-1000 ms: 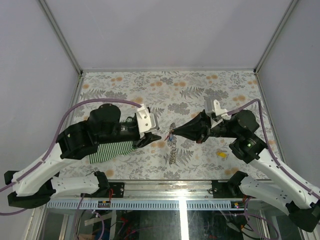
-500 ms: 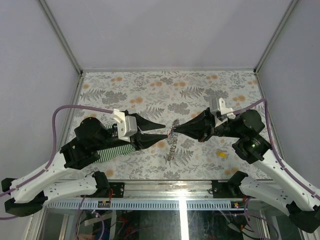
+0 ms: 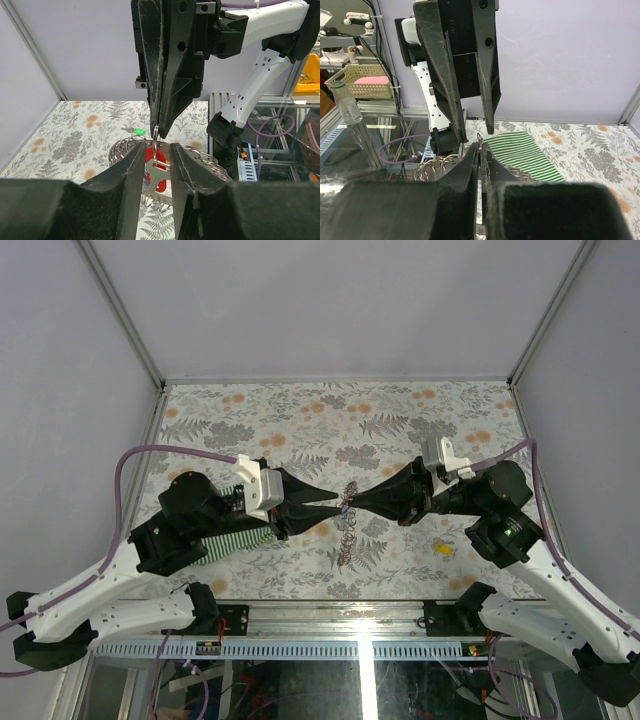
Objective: Put the keys on the keyring
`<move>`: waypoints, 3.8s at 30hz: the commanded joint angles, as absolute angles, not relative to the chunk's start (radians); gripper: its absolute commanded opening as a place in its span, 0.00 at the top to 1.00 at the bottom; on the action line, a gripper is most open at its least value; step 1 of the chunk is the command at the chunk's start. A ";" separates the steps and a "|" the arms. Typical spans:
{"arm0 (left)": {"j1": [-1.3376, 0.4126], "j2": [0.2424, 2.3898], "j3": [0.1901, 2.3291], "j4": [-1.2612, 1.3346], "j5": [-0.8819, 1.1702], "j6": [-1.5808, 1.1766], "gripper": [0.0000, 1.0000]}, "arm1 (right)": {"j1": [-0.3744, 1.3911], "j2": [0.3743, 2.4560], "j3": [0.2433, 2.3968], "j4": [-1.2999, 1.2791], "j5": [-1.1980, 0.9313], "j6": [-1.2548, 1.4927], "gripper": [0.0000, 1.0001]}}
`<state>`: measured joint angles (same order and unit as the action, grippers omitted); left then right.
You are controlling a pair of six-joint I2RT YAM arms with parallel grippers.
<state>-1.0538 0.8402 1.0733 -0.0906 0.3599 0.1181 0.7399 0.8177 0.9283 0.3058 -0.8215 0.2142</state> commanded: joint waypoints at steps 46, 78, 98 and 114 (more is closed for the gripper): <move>-1.058 0.877 1.103 -0.024 0.413 0.097 1.00 | 0.746 0.774 0.859 0.743 -0.756 0.394 1.00; -1.058 0.836 1.004 0.217 0.372 -0.037 0.66 | 0.745 0.799 0.861 0.766 -0.817 0.381 1.00; -1.057 0.866 0.972 0.252 0.404 -0.057 0.94 | 0.745 0.781 0.857 0.753 -0.808 0.377 1.00; -1.058 1.008 1.394 -0.589 0.381 0.235 1.00 | 0.744 0.703 1.004 0.142 -0.740 0.016 0.64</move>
